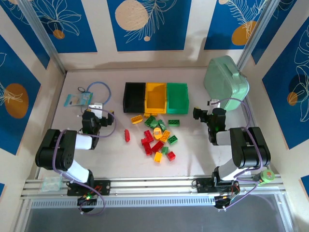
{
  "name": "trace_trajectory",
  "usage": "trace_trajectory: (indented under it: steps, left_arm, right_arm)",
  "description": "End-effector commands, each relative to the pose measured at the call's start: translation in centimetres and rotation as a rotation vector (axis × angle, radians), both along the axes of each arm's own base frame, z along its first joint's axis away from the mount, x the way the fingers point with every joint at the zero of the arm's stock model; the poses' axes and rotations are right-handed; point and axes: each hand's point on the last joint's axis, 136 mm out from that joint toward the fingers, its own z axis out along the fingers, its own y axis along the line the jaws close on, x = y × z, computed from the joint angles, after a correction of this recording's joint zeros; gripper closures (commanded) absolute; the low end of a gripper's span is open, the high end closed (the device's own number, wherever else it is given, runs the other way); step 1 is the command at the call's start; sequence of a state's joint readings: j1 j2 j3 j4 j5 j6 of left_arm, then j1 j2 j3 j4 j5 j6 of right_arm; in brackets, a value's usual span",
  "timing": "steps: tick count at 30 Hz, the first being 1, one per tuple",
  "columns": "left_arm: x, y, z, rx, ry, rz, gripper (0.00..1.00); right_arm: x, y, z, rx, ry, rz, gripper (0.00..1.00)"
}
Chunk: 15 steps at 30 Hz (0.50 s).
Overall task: Sort the legos into containers by color
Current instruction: Pick up the lego from the center of the table.
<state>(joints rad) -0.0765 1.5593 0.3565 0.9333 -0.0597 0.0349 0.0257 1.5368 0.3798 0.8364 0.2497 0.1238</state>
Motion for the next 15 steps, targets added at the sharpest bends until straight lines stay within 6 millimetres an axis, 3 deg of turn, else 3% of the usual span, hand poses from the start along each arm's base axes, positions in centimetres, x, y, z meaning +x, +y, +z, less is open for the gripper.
trace_trajectory:
  steps: [1,15]
  left_arm:
    - [0.57,0.05,0.54,0.011,-0.015,-0.012,0.0]
    - [0.56,0.05,0.6,0.011,-0.017,-0.012,0.0]
  right_arm:
    - [0.69,0.49,1.43,0.011,-0.039,0.026,0.01]
    - [0.71,0.49,1.49,0.011,-0.041,0.027,0.01]
